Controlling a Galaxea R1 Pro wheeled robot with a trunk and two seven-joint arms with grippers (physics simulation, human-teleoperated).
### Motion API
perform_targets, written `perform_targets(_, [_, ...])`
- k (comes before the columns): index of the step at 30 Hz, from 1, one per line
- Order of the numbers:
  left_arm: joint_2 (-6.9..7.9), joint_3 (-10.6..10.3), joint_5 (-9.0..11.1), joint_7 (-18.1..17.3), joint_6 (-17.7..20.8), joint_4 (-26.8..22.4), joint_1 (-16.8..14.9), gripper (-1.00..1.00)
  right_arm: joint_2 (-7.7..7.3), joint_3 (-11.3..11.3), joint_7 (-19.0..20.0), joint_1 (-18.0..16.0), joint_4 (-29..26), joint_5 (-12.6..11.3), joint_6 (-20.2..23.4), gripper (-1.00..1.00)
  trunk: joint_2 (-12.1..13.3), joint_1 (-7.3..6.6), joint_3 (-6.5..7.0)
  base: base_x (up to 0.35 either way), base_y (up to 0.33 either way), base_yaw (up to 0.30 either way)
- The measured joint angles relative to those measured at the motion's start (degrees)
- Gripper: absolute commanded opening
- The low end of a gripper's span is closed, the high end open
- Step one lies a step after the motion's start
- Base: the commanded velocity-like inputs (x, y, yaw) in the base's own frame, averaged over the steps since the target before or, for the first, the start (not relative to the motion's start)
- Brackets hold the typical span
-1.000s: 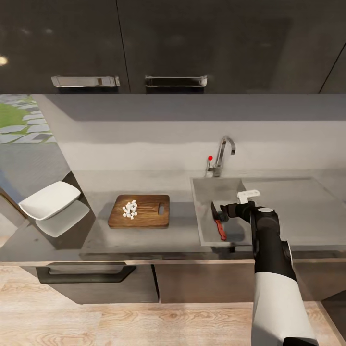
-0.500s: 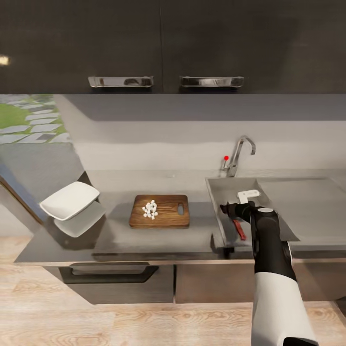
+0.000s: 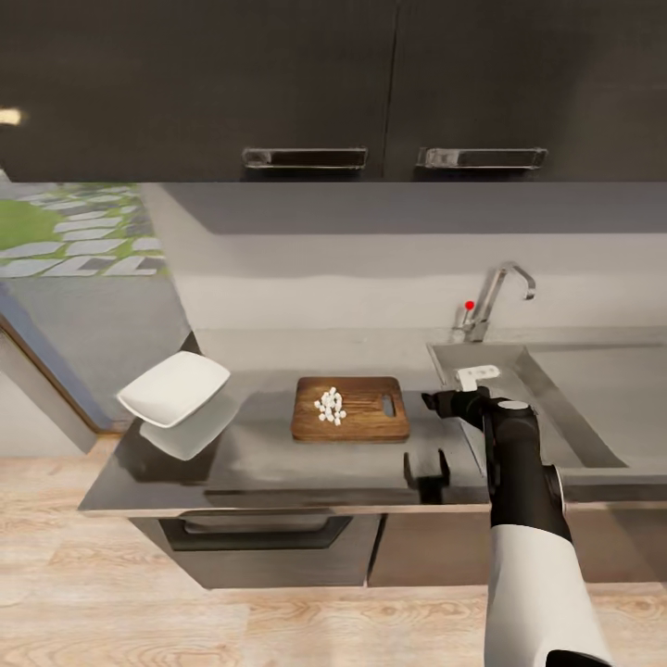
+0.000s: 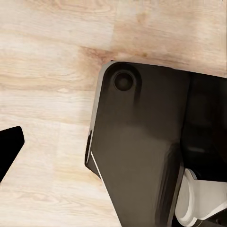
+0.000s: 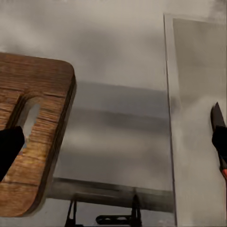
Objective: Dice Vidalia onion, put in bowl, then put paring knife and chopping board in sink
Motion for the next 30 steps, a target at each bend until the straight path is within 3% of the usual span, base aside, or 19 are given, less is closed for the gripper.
perform_targets(15, [0.00, -0.01, -0.01, 0.00, 0.00, 0.01, 0.00, 1.00, 0.00, 0.00, -0.14, 0.00, 0.16, -0.44, 0.30, 1.00, 0.00, -0.01, 0.00, 0.092, 0.270, 0.000])
perform_targets(30, [0.01, -0.06, 0.04, 0.00, 0.07, 0.08, -0.01, 1.00, 0.02, -0.01, -0.16, -0.01, 0.26, -0.53, 0.59, 1.00, -0.01, 0.00, 0.00, 0.024, 0.001, 0.000])
